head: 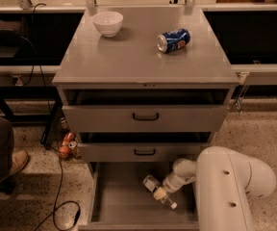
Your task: Place blue plastic bottle into bottom drawer
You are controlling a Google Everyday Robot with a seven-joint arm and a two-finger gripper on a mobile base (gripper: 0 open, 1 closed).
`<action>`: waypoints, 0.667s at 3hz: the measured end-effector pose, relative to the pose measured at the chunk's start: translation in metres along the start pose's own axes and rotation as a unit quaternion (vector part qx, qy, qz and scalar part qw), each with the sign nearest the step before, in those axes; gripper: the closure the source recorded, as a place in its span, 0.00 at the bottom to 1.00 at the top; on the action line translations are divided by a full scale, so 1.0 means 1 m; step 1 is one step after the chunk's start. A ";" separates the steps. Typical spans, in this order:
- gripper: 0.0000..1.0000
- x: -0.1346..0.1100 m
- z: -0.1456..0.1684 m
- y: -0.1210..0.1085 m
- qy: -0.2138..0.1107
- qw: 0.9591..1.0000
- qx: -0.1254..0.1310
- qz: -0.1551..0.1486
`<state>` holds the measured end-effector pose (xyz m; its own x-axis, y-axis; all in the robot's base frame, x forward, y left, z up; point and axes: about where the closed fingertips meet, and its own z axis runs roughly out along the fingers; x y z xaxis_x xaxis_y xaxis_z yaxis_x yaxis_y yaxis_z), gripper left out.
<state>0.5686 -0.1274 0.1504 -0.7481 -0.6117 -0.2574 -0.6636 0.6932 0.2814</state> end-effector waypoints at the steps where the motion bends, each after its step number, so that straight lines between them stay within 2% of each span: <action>1: 1.00 0.007 -0.004 -0.006 0.008 1.000 0.009 0.004; 2: 0.75 0.024 -0.013 -0.013 0.023 0.999 0.022 0.014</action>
Offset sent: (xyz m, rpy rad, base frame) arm -0.0076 -0.0435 0.0078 -0.0973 0.0111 -0.0392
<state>0.5597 -0.1558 0.1522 -0.7667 -0.6079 -0.2066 -0.6420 0.7261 0.2461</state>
